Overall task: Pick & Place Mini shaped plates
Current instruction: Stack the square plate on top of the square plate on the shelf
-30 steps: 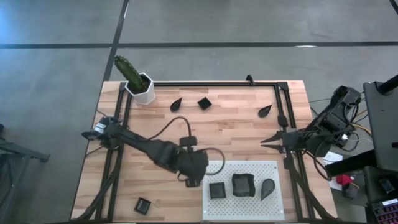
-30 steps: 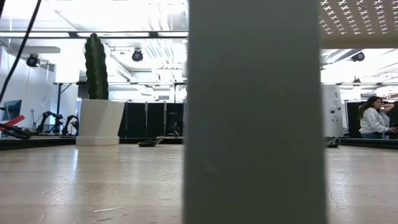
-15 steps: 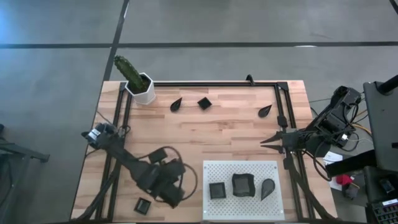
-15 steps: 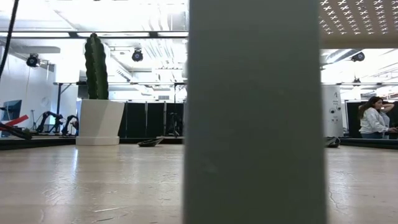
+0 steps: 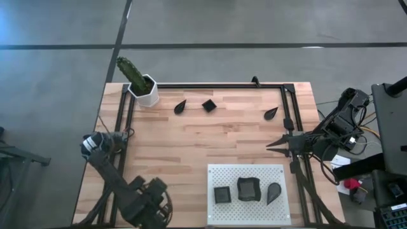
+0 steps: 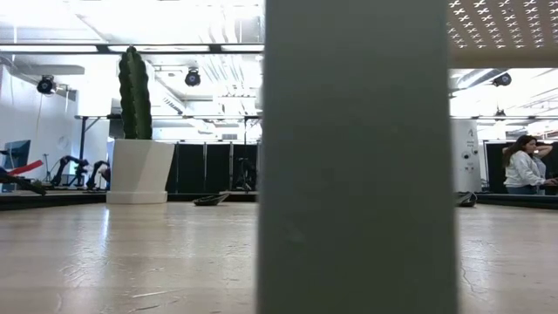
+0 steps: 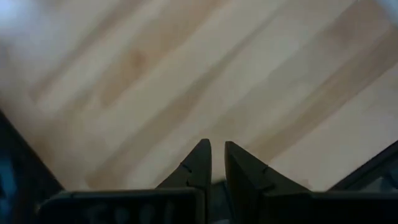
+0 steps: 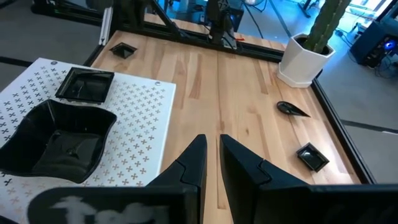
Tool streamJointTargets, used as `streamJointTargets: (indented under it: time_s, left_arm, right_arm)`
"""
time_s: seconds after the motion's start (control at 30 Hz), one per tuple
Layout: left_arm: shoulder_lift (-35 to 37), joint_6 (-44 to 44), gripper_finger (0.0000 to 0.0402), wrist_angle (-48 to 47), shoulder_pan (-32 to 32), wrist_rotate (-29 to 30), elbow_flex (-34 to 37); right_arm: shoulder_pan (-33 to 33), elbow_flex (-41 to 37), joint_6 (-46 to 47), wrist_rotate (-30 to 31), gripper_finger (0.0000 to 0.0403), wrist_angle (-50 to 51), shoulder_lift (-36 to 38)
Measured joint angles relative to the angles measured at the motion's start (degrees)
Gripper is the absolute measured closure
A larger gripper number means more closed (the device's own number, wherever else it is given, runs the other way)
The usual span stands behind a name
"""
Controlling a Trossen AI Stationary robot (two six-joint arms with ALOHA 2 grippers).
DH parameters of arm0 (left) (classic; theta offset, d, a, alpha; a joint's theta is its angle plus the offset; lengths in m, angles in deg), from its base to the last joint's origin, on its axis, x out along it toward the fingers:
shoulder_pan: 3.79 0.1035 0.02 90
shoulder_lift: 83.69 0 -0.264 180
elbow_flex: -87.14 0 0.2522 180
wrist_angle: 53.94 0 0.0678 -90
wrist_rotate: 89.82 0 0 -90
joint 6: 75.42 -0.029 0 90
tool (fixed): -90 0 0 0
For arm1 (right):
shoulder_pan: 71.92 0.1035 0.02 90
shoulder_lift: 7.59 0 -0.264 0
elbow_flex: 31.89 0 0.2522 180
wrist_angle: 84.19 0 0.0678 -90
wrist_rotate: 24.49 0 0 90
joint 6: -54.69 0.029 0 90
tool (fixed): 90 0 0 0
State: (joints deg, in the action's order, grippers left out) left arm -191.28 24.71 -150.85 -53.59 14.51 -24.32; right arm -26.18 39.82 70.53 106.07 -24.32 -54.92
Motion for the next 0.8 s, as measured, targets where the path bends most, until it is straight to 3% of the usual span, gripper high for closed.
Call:
streamJointTargets:
  time_s: [0.23,0.5,0.8]
  left_arm:
    - [-0.02,9.68,0.0362,12.94,-3.12,-4.64,9.13]
    - [-0.04,10.54,0.0362,35.33,-3.55,-8.96,19.75]
    - [-0.04,7.91,0.0362,37.27,-3.42,-14.8,22.74]
  right_arm:
    - [-0.02,-0.02,0.24,-0.02,0.036,-1.74,-0.04]
    - [-0.02,-0.02,-0.84,0.01,0.036,-4.97,-0.04]
    - [-0.02,-0.02,-0.87,1.49,0.036,-4.98,-0.04]
